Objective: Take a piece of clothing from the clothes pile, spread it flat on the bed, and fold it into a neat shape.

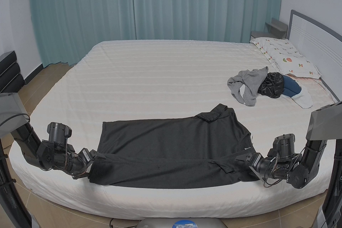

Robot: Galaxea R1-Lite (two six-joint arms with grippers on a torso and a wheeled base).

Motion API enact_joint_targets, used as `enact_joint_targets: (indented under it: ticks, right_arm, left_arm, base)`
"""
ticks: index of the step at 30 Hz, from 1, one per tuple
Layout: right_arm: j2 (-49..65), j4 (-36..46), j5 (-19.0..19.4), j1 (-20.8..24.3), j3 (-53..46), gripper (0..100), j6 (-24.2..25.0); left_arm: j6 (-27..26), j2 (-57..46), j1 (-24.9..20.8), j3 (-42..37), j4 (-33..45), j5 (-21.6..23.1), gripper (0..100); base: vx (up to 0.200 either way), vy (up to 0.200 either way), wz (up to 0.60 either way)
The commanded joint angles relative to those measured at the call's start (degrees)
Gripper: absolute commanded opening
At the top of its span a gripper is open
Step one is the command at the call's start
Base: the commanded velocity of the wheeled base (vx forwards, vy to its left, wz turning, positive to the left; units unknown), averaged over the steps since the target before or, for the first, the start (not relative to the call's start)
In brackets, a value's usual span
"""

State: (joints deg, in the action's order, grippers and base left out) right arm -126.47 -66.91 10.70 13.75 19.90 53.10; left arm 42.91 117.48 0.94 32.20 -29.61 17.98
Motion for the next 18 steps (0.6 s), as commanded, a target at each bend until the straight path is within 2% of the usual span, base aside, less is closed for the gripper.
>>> enact_joint_targets:
  ticks: [1,9,18]
  right_arm:
    - [2.5,-0.1,-0.9,0.0,-0.1,100,0.0]
    - [1.0,-0.1,-1.0,1.8,1.0,100,0.0]
    - [-2.2,-0.1,-0.5,1.1,2.6,100,2.2]
  left_arm:
    - [0.1,0.3,0.0,0.0,0.0,0.0,100]
    - [0.1,0.3,-0.1,0.0,0.0,0.0,100]
    - [0.0,0.3,0.0,0.0,0.0,0.0,100]
  base:
    - [0.0,0.0,0.0]
    - [0.0,0.0,0.0]
    - [0.0,0.0,0.0]
